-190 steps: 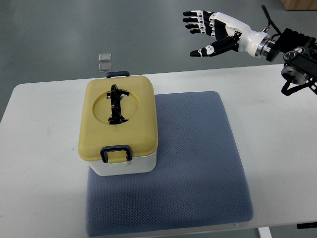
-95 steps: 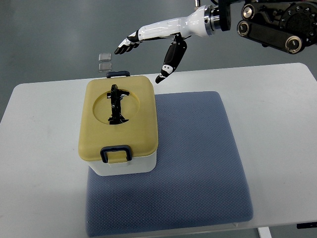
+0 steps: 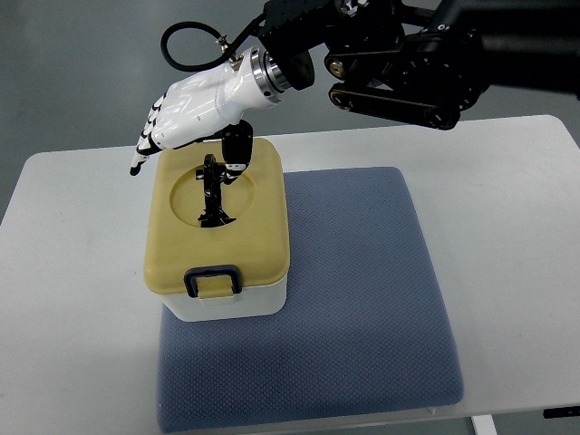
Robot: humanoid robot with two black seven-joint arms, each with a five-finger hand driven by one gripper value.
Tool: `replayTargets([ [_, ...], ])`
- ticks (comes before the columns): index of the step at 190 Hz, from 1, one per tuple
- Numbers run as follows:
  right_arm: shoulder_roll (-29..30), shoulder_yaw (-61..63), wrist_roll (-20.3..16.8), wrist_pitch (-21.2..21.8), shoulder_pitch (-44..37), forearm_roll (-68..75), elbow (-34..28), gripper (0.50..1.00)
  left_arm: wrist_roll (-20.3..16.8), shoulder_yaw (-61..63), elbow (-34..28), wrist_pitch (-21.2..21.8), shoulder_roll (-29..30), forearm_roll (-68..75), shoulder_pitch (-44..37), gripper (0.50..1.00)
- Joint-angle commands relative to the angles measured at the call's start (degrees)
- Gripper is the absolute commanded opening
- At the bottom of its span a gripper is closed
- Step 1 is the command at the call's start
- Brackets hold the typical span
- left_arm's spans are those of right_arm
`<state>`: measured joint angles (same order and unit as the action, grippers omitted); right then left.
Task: Open white storage box with right hand
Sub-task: 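Lower the right hand and close its fingers around the black lid handle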
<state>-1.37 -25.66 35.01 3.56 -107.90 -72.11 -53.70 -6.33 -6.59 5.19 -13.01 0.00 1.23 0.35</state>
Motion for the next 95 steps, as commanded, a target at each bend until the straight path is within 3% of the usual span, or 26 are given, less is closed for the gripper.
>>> replayTargets([
  [1, 1.4, -2.1, 0.0, -2.5, -0.4, -2.0, 0.0, 0.915, 0.0, 0.0, 0.0, 0.0, 0.0, 0.0, 0.0, 1.0],
  [95, 1.4, -8.9, 0.0, -9.7, -1.3, -8.0, 0.0, 0.901, 0.0, 0.0, 0.0, 0.0, 0.0, 0.0, 0.0, 1.0],
])
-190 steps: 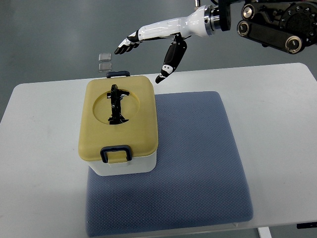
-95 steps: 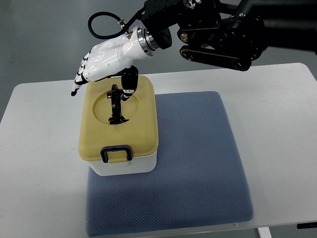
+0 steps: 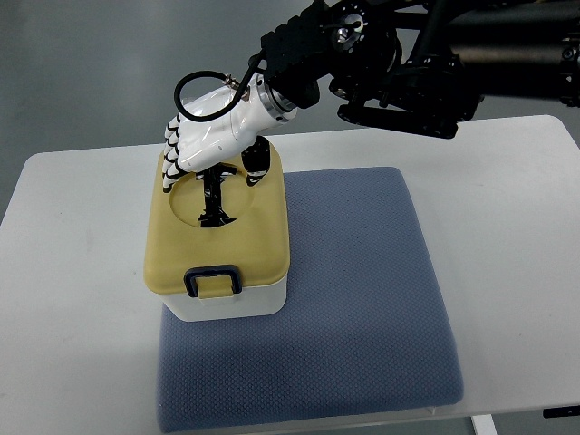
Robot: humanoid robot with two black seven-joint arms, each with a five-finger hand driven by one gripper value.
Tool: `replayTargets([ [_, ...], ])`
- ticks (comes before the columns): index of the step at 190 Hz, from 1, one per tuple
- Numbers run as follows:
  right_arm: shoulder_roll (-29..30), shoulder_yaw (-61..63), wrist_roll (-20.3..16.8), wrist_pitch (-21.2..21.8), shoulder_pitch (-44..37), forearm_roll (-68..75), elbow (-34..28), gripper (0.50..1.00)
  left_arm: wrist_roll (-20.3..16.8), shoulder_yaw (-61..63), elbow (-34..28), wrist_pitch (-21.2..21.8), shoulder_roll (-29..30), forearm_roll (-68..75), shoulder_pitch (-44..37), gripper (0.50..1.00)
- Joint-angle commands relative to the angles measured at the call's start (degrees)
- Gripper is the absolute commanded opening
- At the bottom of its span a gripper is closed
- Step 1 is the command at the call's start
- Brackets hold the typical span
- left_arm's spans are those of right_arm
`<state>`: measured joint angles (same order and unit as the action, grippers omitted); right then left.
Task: Open white storage box with right hand
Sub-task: 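Lower the right hand and close its fingers around the black lid handle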
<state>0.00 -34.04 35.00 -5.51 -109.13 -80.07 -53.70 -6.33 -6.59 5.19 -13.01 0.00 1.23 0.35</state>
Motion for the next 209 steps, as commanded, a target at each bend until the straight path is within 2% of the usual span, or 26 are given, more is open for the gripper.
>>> replayTargets([
  [1, 0.0, -0.5, 0.0, -0.6, 0.0, -0.1, 0.0, 0.901, 0.0, 0.0, 0.0, 0.0, 0.0, 0.0, 0.0, 1.0],
  [62, 0.0, -2.5, 0.0, -1.3, -0.4, -1.3, -0.7, 0.731, 0.0, 0.0, 0.0, 0.0, 0.0, 0.0, 0.0, 1.0],
  [119, 0.0, -3.9, 0.0, -3.4, -0.2, -1.5, -1.3, 0.656, 0.0, 0.0, 0.0, 0.0, 0.0, 0.0, -0.1, 1.0],
  [159, 0.0, -4.2, 0.0, -6.7, -0.1, -1.6, -1.3, 0.613, 0.0, 0.0, 0.0, 0.0, 0.0, 0.0, -0.1, 1.0],
  [174, 0.0, -4.3, 0.0, -9.3, 0.1, -2.9, -1.3, 0.584, 0.0, 0.0, 0.0, 0.0, 0.0, 0.0, -0.1, 1.0],
  [191, 0.0, -4.3, 0.0, -12.1, 0.1, -3.9, -1.3, 0.58, 0.0, 0.0, 0.0, 0.0, 0.0, 0.0, -0.1, 1.0],
  [209, 0.0, -4.3, 0.0, -12.6, 0.0, -3.9, -1.3, 0.564, 0.0, 0.0, 0.0, 0.0, 0.0, 0.0, -0.1, 1.0],
])
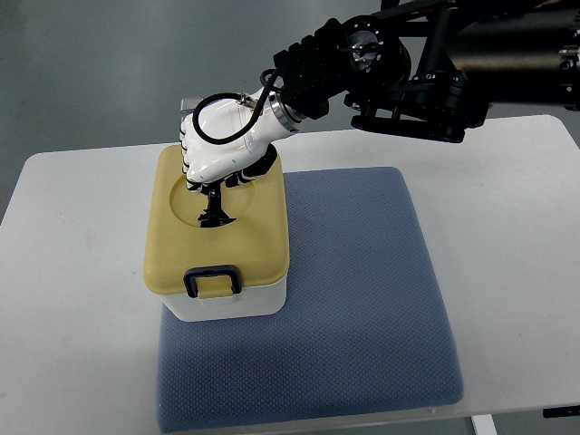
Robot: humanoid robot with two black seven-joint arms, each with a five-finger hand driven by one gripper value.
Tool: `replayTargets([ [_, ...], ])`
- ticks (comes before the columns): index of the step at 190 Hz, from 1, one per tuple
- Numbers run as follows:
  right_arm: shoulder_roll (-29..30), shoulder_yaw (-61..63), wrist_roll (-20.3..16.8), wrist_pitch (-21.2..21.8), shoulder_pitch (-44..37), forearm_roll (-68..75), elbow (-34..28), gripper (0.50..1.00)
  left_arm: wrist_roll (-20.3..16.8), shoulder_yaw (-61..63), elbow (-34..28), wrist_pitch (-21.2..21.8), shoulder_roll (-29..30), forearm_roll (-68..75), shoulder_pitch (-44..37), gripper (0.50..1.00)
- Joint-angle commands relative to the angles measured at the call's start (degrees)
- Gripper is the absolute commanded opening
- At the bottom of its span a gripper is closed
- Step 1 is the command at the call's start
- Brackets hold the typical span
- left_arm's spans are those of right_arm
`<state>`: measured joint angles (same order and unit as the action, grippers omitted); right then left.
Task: Open white storage box with right hand
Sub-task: 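Lower the right hand and close its fingers around the black lid handle, then lift the yellow lid upward off the white box with the right hand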
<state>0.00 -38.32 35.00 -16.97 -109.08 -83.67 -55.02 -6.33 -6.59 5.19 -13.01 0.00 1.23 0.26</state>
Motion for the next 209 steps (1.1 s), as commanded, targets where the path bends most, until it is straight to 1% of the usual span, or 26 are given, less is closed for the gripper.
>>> replayTargets([
  [1, 0.0, 0.0, 0.0, -1.1, -0.1, -0.2, 0.0, 0.56, 0.0, 0.0, 0.0, 0.0, 0.0, 0.0, 0.0, 1.0],
  [13, 0.0, 0.0, 0.0, -1.1, -0.1, -0.2, 0.0, 0.537, 0.0, 0.0, 0.0, 0.0, 0.0, 0.0, 0.0, 1.0],
  [20, 0.0, 0.0, 0.0, -1.2, -0.1, -0.2, 0.0, 0.5, 0.0, 0.0, 0.0, 0.0, 0.0, 0.0, 0.0, 1.0],
  [54, 0.0, 0.0, 0.0, -1.5, -0.1, -0.1, 0.0, 0.5, 0.0, 0.0, 0.0, 0.0, 0.0, 0.0, 0.0, 1.0],
  [71, 0.0, 0.1, 0.0, -3.0, -0.4, 0.1, 0.0, 0.5, 0.0, 0.0, 0.0, 0.0, 0.0, 0.0, 0.0, 1.0],
  [101, 0.0, 1.1, 0.0, -4.3, -0.7, 0.4, 0.1, 0.5, 0.0, 0.0, 0.0, 0.0, 0.0, 0.0, 0.0, 1.0],
  [139, 0.0, 2.6, 0.0, -6.6, -3.5, 1.7, 0.1, 0.5, 0.0, 0.0, 0.0, 0.0, 0.0, 0.0, 0.0, 1.0],
  [160, 0.0, 4.5, 0.0, -6.7, -4.5, 1.8, 0.0, 0.5, 0.0, 0.0, 0.0, 0.0, 0.0, 0.0, 0.0, 1.0],
  [180, -0.7, 5.2, 0.0, -6.7, -4.4, 1.8, 0.0, 0.5, 0.0, 0.0, 0.0, 0.0, 0.0, 0.0, 0.0, 1.0],
  [209, -0.3, 5.3, 0.0, -6.8, -3.9, 1.8, -0.1, 0.5, 0.0, 0.0, 0.0, 0.0, 0.0, 0.0, 0.0, 1.0],
])
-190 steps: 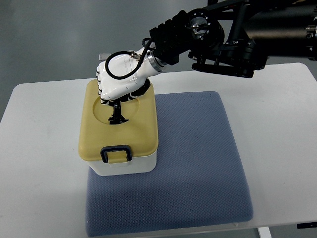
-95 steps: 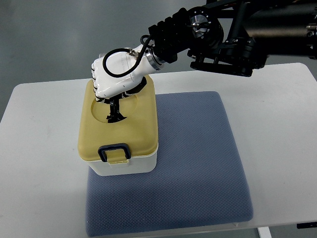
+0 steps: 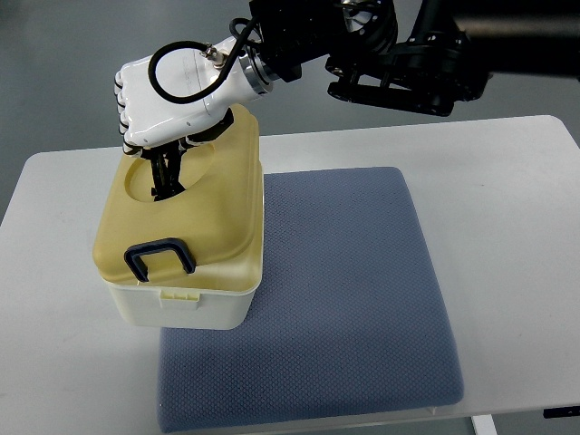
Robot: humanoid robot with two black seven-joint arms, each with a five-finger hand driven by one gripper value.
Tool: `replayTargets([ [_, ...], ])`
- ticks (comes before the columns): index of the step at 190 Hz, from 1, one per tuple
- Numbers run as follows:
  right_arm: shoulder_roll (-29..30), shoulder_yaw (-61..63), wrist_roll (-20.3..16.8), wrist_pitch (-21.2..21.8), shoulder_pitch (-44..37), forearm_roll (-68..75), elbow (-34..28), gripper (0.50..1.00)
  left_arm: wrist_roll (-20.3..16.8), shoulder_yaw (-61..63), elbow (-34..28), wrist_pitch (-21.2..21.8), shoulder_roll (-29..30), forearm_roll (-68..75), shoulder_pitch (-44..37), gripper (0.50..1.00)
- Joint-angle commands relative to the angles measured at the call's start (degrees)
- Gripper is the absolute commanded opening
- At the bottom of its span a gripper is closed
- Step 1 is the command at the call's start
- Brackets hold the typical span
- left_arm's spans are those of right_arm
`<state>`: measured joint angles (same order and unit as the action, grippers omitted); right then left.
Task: Open white storage box with right hand
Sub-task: 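Lift the yellow lid upward off the white box with the right hand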
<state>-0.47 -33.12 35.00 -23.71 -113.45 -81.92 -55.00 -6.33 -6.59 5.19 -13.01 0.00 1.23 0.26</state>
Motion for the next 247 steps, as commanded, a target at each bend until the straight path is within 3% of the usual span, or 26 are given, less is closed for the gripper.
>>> replayTargets([
  [1, 0.2, 0.1, 0.0, 0.0, 0.5, 0.0, -0.1, 0.5, 0.0, 0.0, 0.0, 0.0, 0.0, 0.0, 0.0, 1.0],
  [102, 0.4, -0.2, 0.0, 0.0, 0.2, -1.1, 0.0, 0.5, 0.0, 0.0, 0.0, 0.0, 0.0, 0.0, 0.0, 1.0],
  [163, 0.5, -1.1, 0.0, -0.7, 5.6, -3.0, 0.5, 0.5, 0.0, 0.0, 0.0, 0.0, 0.0, 0.0, 0.0, 1.0],
  [247, -0.1, -0.1, 0.0, -0.7, 2.2, -2.0, 0.7, 0.5, 0.0, 0.0, 0.0, 0.0, 0.0, 0.0, 0.0, 1.0],
])
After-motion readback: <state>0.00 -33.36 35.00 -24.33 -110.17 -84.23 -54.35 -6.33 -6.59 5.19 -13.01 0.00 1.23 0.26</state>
